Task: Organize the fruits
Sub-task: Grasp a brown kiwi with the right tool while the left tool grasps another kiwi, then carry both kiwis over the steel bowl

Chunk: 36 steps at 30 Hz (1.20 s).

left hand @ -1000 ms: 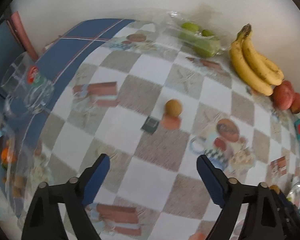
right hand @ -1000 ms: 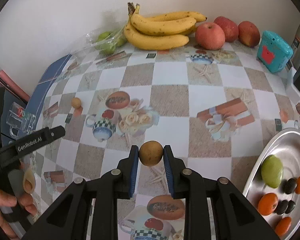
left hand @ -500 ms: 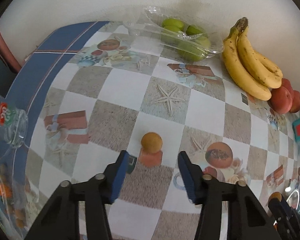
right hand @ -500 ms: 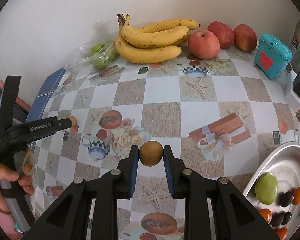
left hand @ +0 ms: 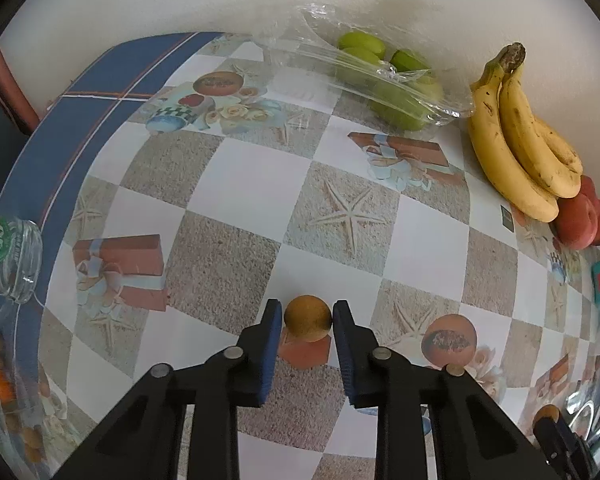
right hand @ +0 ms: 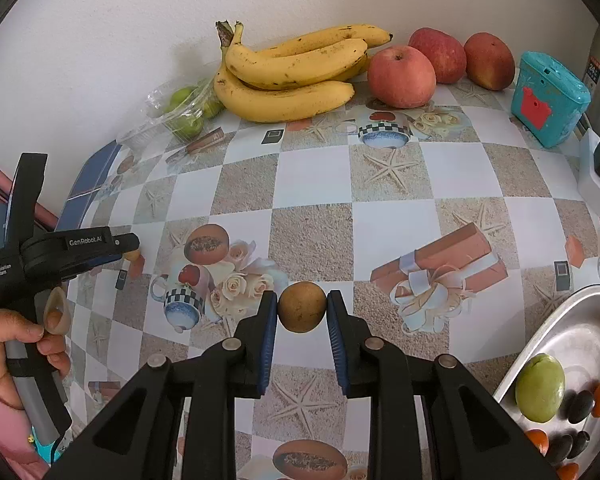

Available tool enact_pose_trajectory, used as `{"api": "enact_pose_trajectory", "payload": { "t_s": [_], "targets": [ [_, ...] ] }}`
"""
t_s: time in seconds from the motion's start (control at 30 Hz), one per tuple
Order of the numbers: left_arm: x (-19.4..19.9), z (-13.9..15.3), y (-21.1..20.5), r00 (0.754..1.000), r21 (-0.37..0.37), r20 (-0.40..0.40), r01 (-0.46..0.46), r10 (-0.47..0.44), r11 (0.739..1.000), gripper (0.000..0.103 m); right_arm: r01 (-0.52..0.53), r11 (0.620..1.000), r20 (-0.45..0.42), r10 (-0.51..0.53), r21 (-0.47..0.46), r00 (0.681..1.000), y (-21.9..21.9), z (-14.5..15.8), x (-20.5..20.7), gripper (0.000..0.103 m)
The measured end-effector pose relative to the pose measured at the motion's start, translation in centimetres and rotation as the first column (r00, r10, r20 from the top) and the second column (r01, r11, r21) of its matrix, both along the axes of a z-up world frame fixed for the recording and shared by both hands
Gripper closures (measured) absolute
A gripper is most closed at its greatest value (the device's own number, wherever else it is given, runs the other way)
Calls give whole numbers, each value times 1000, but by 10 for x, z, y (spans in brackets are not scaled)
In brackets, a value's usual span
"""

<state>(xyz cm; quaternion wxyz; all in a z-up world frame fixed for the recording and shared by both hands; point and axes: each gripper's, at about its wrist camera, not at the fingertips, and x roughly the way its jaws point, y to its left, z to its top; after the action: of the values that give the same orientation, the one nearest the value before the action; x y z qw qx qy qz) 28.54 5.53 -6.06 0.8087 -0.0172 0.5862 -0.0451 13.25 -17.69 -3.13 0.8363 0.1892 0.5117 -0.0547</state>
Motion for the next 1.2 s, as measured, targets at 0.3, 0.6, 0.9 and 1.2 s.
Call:
{"api": "enact_pose_trajectory", "payload": {
  "t_s": [0.3,0.6,0.9,1.2],
  "targets": [
    [-11,5,6,999,5,6,-33,33,999,76,7,1000,5,-7,11,1000,-2,5,-3,77],
    [-61,18,-4,999,-37,-14,-50,49,998,76,10,1000,-14,-10,18,1000,3,10,-27,77],
    [-117,43,-13,998,-88,23,-51,54,995,76,5,1000,-3,-5,4,1000,12,25,-66,77],
    [-172,61,-26,996,-106,82,-24,33,994,76,-2,1000,-2,2,-8,1000,21,32,-105,77]
  ]
}}
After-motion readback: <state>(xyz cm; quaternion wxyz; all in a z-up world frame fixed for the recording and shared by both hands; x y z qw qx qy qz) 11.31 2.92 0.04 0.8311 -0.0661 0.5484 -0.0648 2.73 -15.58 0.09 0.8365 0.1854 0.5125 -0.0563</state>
